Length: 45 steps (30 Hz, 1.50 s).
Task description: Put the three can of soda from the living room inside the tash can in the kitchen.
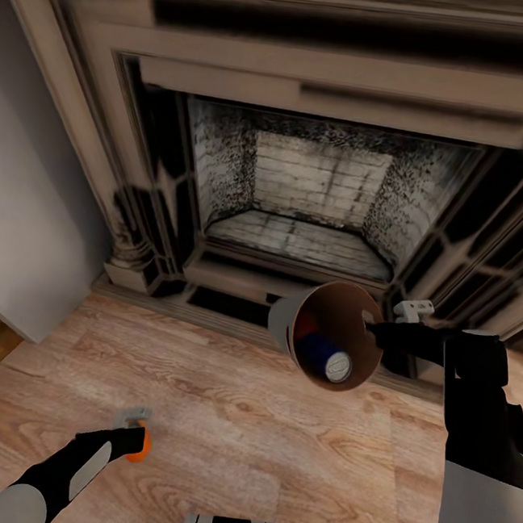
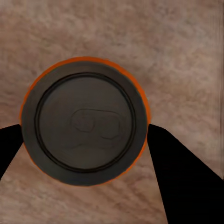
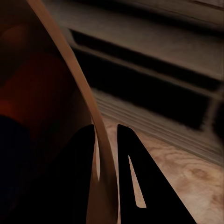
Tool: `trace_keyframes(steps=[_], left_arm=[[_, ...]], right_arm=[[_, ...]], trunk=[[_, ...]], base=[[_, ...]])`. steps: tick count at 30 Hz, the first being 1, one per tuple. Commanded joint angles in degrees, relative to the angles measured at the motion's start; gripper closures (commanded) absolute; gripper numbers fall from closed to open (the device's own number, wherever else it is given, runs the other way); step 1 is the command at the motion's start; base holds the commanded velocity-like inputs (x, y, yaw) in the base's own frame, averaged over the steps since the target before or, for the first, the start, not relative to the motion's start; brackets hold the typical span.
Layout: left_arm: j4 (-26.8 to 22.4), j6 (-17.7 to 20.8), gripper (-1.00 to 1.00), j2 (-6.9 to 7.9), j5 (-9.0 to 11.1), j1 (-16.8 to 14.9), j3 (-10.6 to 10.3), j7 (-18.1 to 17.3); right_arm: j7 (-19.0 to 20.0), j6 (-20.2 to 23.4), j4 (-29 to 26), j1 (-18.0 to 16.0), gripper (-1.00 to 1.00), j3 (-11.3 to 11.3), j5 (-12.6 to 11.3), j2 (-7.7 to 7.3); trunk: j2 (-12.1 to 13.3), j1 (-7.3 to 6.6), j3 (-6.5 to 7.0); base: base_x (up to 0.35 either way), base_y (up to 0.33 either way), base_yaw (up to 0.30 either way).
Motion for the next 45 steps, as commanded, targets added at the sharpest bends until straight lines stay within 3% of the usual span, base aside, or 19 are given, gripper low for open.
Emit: trace_keyframes(steps=[1, 26, 31, 35, 42, 45], left_arm=[[0.0, -0.01, 1.0, 0.0, -0.15, 0.01, -0.01, -0.02], [-1.06, 0.44, 1.0, -0.38, -0.15, -0.01, -0.12, -0.23], [-6.08, 2.0, 1.0, -0.29, -0.15, 0.0, -0.2, -0.36], [-13.49, 5.19, 1.0, -0.27, -0.07, 0.02, -0.16, -0.34], [-24.97, 14.01, 1.0, 0.09, -0.01, 0.41, 0.26, -0.12], [-27.31, 16.75, 1.0, 0.22, 0.01, 0.46, 0.33, -0.12]], right_arm=[[0.21, 0.48, -0.01, 0.0, 1.0, 0.02, -1.12, 0.04], [-0.05, 0.48, -0.01, 0.03, 1.0, 1.65, -0.69, 0.18], [-0.02, 0.48, -0.01, 0.34, 1.0, 3.71, -0.61, -0.04], [-0.01, 0.48, -0.01, 0.55, 1.0, 4.24, -0.59, -0.04], [-0.01, 0.48, -0.01, 1.2, 1.0, 4.41, -0.59, -0.19], [-0.01, 0.48, 0.13, 2.03, 1.0, 4.37, -0.59, -0.28]], trunk=[[0.01, -0.03, 0.23], [0.35, -0.67, 5.77], [0.42, -0.8, 6.88], [0.47, -0.9, 7.76], [0.56, -1.08, 9.32], [0.6, -1.16, 9.98]], base=[[0.0, 0.0, 0.0], [0.0, 0.0, 0.0], [0.0, 0.0, 0.0], [0.0, 0.0, 0.0], [0.0, 0.0, 0.0], [0.0, 0.0, 0.0]])
